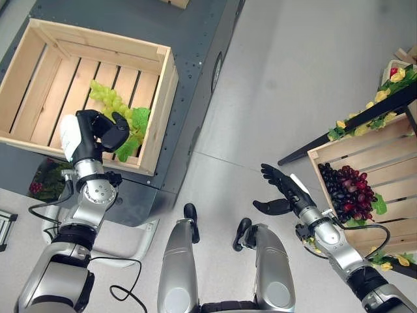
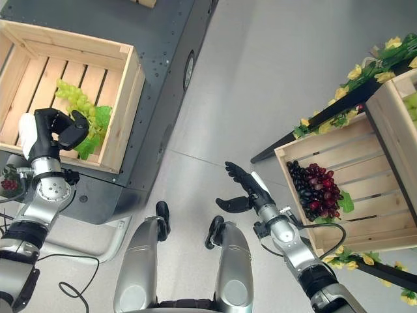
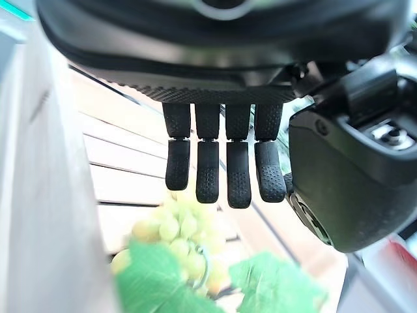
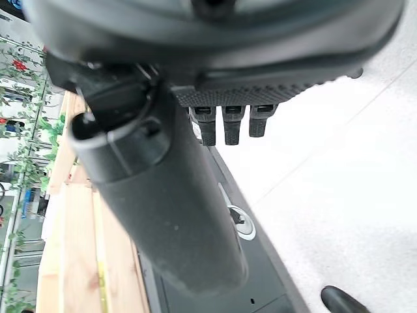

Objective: Pick up the fruits from the basket on one side to the basket on the other side

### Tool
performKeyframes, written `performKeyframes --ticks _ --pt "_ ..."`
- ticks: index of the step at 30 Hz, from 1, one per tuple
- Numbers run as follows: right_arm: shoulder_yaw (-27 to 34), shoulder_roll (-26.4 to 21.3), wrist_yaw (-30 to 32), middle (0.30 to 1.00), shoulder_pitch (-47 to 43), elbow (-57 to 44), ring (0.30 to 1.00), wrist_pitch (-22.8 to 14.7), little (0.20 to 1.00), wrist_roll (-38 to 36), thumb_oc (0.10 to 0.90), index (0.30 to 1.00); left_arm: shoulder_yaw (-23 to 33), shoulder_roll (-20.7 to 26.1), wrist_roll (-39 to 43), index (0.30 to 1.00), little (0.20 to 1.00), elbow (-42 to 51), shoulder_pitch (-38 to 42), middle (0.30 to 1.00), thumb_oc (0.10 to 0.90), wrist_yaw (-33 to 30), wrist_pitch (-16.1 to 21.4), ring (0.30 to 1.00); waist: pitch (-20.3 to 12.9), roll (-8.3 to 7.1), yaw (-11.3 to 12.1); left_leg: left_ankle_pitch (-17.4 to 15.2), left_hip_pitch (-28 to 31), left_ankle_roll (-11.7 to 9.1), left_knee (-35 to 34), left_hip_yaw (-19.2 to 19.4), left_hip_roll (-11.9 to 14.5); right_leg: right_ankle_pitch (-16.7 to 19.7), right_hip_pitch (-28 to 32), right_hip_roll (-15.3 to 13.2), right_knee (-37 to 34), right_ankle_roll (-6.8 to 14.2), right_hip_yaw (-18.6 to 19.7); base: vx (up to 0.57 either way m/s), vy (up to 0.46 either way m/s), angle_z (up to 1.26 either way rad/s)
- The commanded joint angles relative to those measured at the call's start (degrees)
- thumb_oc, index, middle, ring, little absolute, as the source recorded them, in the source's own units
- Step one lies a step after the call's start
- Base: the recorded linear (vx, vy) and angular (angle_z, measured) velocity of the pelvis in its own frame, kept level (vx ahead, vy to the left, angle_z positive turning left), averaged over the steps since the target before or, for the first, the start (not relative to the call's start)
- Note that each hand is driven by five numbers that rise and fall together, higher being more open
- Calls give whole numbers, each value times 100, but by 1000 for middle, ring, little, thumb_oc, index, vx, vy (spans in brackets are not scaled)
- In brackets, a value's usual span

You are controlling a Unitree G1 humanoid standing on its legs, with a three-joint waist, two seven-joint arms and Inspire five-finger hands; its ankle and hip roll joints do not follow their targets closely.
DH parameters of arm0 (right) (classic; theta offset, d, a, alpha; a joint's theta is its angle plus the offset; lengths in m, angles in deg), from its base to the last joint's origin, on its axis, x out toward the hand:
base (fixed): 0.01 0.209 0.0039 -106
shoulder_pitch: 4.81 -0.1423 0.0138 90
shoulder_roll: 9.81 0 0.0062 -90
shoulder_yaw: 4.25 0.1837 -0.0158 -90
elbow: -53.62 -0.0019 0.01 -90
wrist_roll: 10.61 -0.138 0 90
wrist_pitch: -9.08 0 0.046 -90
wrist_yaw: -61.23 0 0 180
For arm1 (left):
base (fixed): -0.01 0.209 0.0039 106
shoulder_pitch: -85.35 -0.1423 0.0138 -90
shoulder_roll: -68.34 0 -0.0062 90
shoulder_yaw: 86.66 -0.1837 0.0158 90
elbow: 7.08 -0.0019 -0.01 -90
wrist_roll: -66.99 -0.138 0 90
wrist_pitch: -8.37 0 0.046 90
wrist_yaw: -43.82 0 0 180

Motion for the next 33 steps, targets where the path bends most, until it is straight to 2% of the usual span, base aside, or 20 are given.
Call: performKeyframes --ticks 1,8,11,12,13,15,19,21,24,29,33 --pt "443 -49 111 900 -6 -522 900 -508 900 180 800 900 430 120 207 300 300 592 180 300 400 -272 522 300 -152 255 131 -940 1060 49 -349 273 -255 195 350 -34 -166 54 -23 37 -12 2" --pt "419 -26 95 900 173 -555 900 -490 900 244 800 900 600 145 272 300 300 631 -1 300 400 -254 537 300 -315 379 112 -868 1381 8 -601 279 -298 166 719 -22 -529 49 -51 36 1 -4" --pt "427 -57 101 900 215 -550 900 -475 900 272 800 900 561 181 41 300 300 641 -25 300 400 -181 341 300 -319 427 100 -880 1374 3 -548 293 -298 117 767 -19 -541 14 -63 9 22 0" --pt "435 -65 86 900 221 -554 900 -453 900 287 800 900 543 198 -183 328 328 630 -18 328 419 -215 238 328 -313 434 97 -884 1364 0 -526 291 -301 109 773 -19 -528 6 -66 5 47 1" --pt "429 -140 39 900 162 -598 900 -367 900 247 800 900 449 334 -436 900 900 575 61 900 800 -152 -70 900 -275 445 85 -893 1330 2 -475 313 -283 87 745 -20 -476 -18 -60 -1 40 2" --pt "423 -177 2 900 133 -609 900 -342 900 229 800 900 389 439 -536 900 900 501 106 900 800 -216 -187 900 -247 448 74 -894 1325 11 -464 327 -275 95 734 -20 -459 -15 -49 -4 20 1" --pt "344 -350 -24 900 9 -645 900 -284 900 119 800 900 266 931 -1006 900 900 143 402 900 800 -439 -717 900 -132 420 38 -889 1222 28 -395 403 -226 102 637 3 -406 -36 -19 -35 36 -1" --pt "302 -430 -26 900 -71 -612 900 -303 900 65 800 900 72 1227 -1595 900 900 -177 657 900 800 -542 -1039 900 -72 398 3 -891 1128 36 -332 423 -204 113 559 16 -372 -46 -1 -40 35 -4" --pt "241 -567 -71 900 -176 -584 900 -303 900 -26 800 900 -346 1609 -2280 900 900 -603 988 900 800 -612 -1448 900 -69 374 -32 -886 957 29 -252 445 -172 127 423 32 -344 -66 18 -22 38 -5" --pt "102 -819 -133 900 -422 -473 900 -396 900 -222 800 900 -1626 2336 -4306 900 900 -980 1719 900 800 -667 -2225 900 -69 341 -63 -903 542 41 -72 512 -89 176 72 38 -276 -90 4 -14 23 -2" --pt "60 -882 -159 900 -526 -375 900 -431 900 -267 800 900 -2127 2505 -5028 900 900 -1018 1887 900 800 -468 -2448 900 -69 348 -61 -919 374 48 0 525 -63 210 -79 28 -244 -84 -12 -9 33 -4"
